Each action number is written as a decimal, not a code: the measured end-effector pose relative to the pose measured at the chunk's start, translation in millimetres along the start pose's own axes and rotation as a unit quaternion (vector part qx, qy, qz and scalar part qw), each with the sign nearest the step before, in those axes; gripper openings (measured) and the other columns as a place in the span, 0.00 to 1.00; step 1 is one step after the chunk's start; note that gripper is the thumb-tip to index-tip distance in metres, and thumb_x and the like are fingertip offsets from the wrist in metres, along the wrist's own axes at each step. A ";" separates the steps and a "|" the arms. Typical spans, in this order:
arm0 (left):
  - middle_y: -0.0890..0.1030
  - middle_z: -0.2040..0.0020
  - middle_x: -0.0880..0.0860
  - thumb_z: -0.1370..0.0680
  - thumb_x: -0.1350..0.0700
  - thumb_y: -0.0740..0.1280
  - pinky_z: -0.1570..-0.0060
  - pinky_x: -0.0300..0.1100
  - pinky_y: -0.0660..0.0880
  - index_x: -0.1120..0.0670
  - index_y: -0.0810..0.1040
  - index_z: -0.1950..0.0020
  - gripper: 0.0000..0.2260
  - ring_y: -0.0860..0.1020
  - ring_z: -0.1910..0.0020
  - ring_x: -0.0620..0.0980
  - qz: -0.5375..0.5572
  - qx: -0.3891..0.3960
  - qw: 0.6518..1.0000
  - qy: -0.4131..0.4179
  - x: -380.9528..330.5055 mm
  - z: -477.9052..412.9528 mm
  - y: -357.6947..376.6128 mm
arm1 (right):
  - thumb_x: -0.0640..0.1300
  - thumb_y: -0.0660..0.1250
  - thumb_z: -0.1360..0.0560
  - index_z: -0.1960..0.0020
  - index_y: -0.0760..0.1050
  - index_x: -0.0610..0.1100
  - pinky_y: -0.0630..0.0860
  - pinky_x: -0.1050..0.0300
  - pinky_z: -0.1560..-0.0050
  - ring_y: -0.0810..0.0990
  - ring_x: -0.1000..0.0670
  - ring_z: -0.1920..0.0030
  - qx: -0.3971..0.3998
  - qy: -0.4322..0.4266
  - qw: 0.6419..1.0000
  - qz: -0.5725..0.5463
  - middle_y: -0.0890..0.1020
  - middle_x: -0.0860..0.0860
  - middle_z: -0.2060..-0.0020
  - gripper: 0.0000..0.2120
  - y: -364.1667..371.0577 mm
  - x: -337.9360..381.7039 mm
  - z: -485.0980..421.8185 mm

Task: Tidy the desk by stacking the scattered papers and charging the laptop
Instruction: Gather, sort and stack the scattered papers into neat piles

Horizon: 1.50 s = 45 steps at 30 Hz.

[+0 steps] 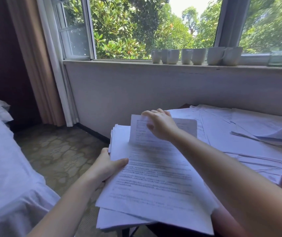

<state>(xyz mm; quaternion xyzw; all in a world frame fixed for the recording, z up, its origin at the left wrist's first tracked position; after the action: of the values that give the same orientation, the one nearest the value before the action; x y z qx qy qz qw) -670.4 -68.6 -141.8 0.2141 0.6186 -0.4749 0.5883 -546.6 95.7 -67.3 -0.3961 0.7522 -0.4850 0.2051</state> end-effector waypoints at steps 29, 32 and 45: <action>0.75 0.37 0.53 0.21 0.40 0.55 0.51 0.43 0.66 0.54 0.64 0.30 0.25 0.72 0.46 0.51 -0.213 -0.017 0.977 -0.012 -0.9 -23.9 6.8 | 0.29 0.56 0.28 0.33 0.71 0.39 0.63 0.68 0.42 0.75 0.49 0.39 0.003 0.225 0.928 -0.297 0.80 0.46 0.44 0.25 9.5 -54.5 55.5; 0.79 0.44 0.49 0.31 0.31 0.55 0.52 0.43 0.71 0.54 0.70 0.33 0.35 0.77 0.49 0.48 -0.209 0.000 0.978 -0.009 6.8 -33.6 2.0 | 0.28 0.56 0.27 0.31 0.69 0.38 0.60 0.72 0.41 0.74 0.50 0.36 0.038 0.190 0.933 -0.303 0.79 0.46 0.41 0.25 20.9 -46.6 54.0; 0.78 0.46 0.53 0.22 0.45 0.62 0.50 0.46 0.74 0.57 0.68 0.38 0.19 0.78 0.49 0.53 -0.157 -0.031 0.987 -0.013 14.4 -32.5 5.7 | 0.42 0.57 0.22 0.27 0.63 0.52 0.63 0.51 0.32 0.65 0.44 0.30 0.076 0.177 0.968 -0.161 0.71 0.47 0.31 0.24 22.3 -75.2 59.9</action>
<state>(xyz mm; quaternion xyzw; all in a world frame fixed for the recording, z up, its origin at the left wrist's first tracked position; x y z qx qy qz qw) -685.9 -42.9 -161.8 0.0896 0.6513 -0.5447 0.5207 -468.7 126.3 -119.6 -0.4027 0.6640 -0.6298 0.0175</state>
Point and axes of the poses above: each hand's wrist, its own z-axis away from the middle knuckle, its own y-axis out of the palm, x = y × z, the point moved 3 cm from there along -z, towards the middle knuckle
